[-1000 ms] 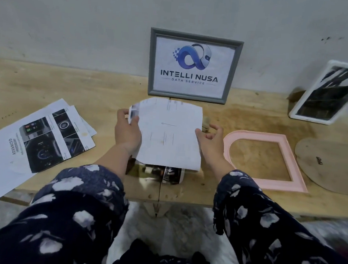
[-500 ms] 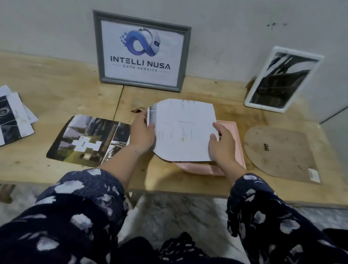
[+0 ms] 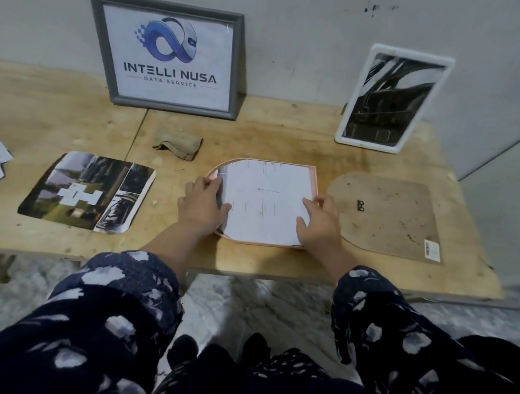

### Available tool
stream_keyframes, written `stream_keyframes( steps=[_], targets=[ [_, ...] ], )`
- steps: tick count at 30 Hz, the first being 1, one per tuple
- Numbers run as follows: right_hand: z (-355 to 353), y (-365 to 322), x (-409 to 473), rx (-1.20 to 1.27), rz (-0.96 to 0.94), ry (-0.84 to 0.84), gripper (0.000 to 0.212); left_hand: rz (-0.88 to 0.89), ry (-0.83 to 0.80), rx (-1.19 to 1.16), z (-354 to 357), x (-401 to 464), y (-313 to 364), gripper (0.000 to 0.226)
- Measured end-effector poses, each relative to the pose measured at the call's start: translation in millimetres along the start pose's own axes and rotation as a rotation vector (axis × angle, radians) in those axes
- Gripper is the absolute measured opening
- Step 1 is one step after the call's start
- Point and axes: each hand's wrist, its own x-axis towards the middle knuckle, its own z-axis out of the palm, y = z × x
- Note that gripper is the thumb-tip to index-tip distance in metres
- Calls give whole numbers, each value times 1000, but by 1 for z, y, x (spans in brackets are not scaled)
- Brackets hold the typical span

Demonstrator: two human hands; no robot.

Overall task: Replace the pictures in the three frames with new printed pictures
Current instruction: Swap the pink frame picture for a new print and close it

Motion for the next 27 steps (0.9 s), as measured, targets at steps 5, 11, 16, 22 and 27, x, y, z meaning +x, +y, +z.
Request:
stream_keyframes(
  steps=[5, 11, 16, 22, 27],
  targets=[
    [4, 5, -6, -55, -45, 8, 52, 20, -13, 88, 5, -5, 5, 53],
    [3, 4, -7, 107, -56, 73, 47, -15, -18, 86, 7, -6, 9, 51],
    [-13, 10, -10, 281, 39, 174, 39, 19, 85, 111, 8, -4, 34, 42],
    [-48, 56, -15, 205, 173, 194, 40, 177, 50, 145, 17, -4, 96, 45],
    [-81, 104, -12, 89, 333, 165, 43, 241, 55, 143, 37, -10, 155, 43]
  ],
)
